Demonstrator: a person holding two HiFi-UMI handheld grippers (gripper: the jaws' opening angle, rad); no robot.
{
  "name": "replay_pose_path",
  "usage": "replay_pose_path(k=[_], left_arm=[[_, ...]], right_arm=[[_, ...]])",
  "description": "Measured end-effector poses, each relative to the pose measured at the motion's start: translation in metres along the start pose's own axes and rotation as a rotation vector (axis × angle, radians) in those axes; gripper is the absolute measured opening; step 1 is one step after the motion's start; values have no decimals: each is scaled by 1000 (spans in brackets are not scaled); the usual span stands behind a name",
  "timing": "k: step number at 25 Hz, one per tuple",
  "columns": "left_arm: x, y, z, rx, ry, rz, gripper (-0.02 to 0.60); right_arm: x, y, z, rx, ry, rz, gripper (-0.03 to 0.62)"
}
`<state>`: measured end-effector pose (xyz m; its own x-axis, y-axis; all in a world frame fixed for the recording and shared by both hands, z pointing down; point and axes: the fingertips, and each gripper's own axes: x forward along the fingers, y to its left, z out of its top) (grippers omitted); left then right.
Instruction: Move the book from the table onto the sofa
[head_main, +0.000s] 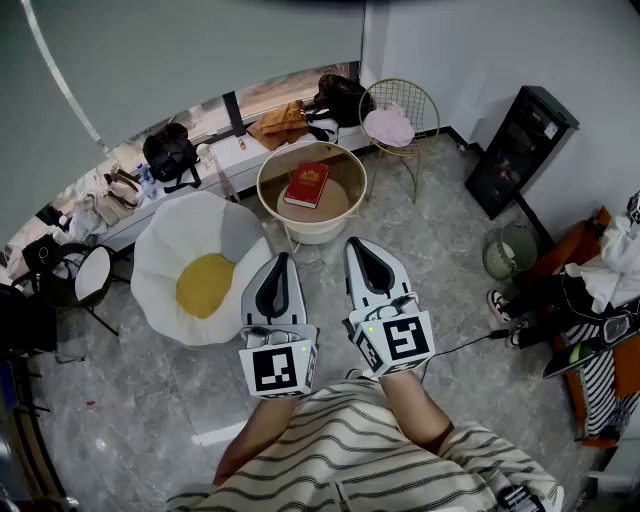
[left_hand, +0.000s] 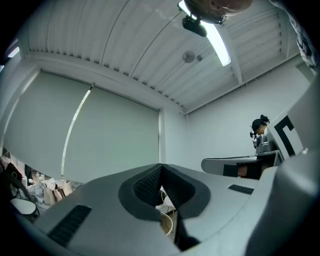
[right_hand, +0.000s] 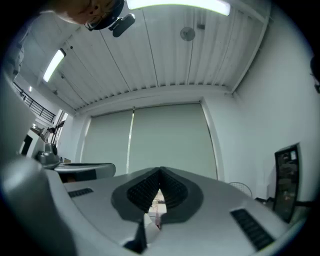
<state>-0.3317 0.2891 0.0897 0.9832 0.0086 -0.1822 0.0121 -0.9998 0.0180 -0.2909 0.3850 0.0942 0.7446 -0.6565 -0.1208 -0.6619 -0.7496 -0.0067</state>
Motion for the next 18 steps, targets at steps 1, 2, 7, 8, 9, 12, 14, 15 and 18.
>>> replay_pose_path(k=[1, 2, 7, 8, 9, 12, 14, 15, 18], left_arm=[[0, -3, 0, 1, -1, 4, 5], [0, -6, -1, 2, -3, 8, 5], [6, -25, -4, 15, -7, 22, 5], [9, -30, -5, 18, -4, 25, 5], [11, -34, -6, 20, -1, 29, 5], [17, -49, -8, 31, 4, 44, 5], [19, -58, -12, 43, 10, 56, 5], [19, -62, -16, 48, 16, 63, 5], [23, -71, -28, 57, 41, 82, 5]], right_arm=[[-2, -2, 0, 0, 1, 3, 14], [-4, -4, -1, 0, 1, 7, 14], [-9, -21, 0, 7, -14, 28, 14], [-11, -27, 1, 8, -21, 27, 14], [-12, -32, 2, 9, -28, 26, 14], [-17, -48, 3, 22, -41, 36, 14], [-21, -57, 0, 26, -46, 45, 14], [-22, -62, -2, 29, -47, 49, 14], [-22, -75, -12, 46, -33, 57, 14]])
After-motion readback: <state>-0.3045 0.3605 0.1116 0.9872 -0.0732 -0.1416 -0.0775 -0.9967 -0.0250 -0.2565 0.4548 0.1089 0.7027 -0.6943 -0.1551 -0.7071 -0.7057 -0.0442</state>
